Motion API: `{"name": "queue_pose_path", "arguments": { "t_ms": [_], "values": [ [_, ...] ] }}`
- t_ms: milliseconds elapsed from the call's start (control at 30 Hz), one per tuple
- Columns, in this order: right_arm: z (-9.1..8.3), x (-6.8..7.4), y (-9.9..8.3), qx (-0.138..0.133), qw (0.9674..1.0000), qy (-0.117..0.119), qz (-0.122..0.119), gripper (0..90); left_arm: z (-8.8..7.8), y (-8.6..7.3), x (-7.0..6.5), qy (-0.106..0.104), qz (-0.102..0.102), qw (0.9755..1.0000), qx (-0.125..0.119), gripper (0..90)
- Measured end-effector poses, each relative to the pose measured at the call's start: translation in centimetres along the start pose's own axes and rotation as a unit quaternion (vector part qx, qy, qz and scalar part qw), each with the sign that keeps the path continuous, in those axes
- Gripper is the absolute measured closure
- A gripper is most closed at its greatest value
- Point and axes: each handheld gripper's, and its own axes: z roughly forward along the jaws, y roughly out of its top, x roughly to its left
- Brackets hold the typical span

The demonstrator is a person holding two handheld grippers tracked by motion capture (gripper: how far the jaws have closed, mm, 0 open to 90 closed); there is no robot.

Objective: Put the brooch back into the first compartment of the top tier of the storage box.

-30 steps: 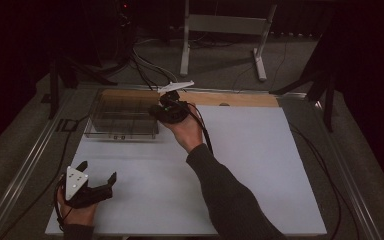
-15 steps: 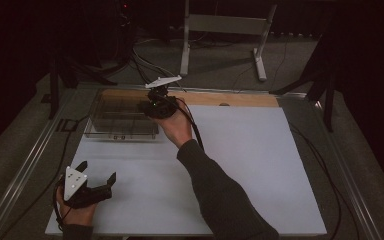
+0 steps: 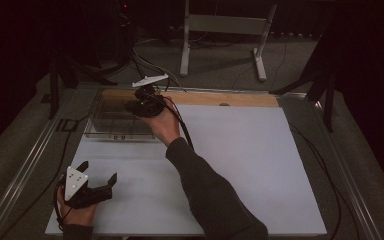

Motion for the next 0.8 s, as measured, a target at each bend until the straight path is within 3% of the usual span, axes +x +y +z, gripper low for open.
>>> {"name": "queue_pose_path", "arguments": {
  "t_ms": [800],
  "values": [
    [3.3, 1.4, 2.1, -0.004, 0.9996, 0.029, 0.001, 81.0, 0.1, 0.0, -0.4, -0.008, 0.003, 1.0000, -0.001, 1.1]
  ]
}}
